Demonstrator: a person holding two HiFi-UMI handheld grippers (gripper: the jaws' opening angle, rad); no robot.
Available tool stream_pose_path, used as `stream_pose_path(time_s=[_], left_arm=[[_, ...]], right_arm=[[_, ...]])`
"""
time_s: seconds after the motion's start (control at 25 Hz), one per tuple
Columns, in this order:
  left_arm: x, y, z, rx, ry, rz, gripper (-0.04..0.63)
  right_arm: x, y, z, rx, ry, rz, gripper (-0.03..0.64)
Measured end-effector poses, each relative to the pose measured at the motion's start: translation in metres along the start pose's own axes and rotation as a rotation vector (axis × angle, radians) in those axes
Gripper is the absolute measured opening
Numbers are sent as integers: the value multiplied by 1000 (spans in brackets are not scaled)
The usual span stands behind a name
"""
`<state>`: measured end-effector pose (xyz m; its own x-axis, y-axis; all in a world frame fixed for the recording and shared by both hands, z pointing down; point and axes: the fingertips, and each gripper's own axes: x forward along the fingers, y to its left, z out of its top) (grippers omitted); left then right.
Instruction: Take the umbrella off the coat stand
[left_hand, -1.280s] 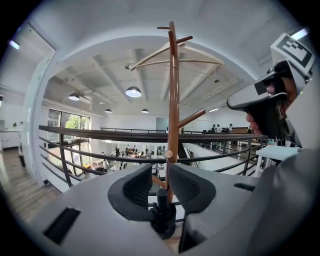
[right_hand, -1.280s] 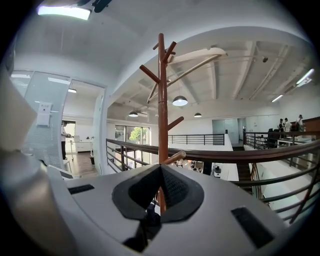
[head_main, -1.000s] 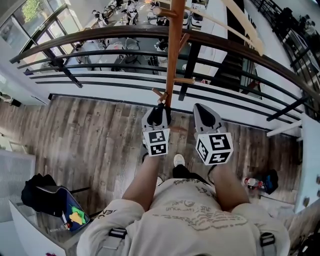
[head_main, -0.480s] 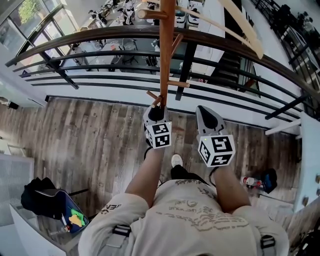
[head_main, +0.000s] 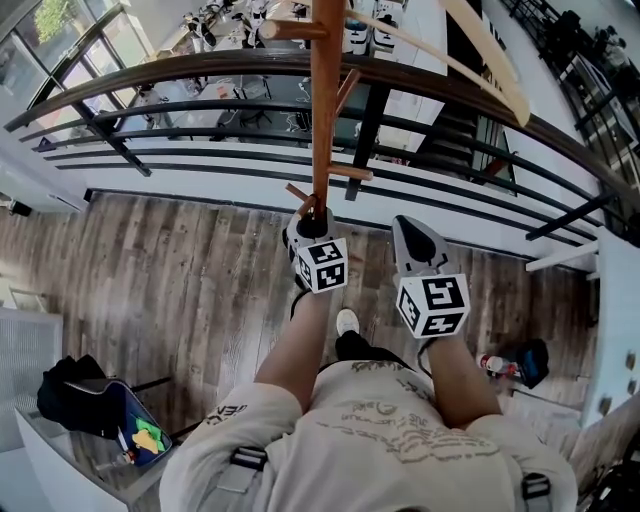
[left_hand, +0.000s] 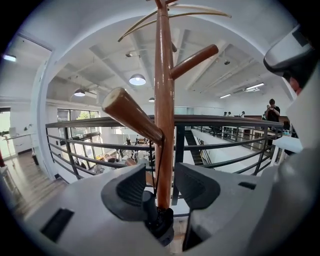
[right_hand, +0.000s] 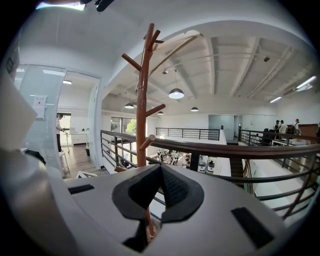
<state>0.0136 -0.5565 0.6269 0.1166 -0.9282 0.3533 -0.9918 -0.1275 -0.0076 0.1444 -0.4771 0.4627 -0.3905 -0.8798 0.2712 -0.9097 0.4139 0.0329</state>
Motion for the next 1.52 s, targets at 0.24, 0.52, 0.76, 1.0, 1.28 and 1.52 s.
stream_pose_path(time_s=[0.24,0.52,0.76,1.0,1.28,1.52], left_arm=[[8,6,-8,-14,40,44,127],[9,12,-9,-16,53,55,5],[5,10,-14,-58,52,34,5],[-5,12,-14,-94,49,9,3],[-26,10,-6,-64,31,-31,3],[-46,18,4,-40,15,-33,3]], right_arm=[[1,-8,-6,-2,11,3,2],[5,-12,-8,5,12,5,2],[7,-6,-11,4,9,18,2],[7,-1,-8,7,6,22,2],[3,15,-3,1,-5,24,2],[-8,33,8,-3,-28,31,2]])
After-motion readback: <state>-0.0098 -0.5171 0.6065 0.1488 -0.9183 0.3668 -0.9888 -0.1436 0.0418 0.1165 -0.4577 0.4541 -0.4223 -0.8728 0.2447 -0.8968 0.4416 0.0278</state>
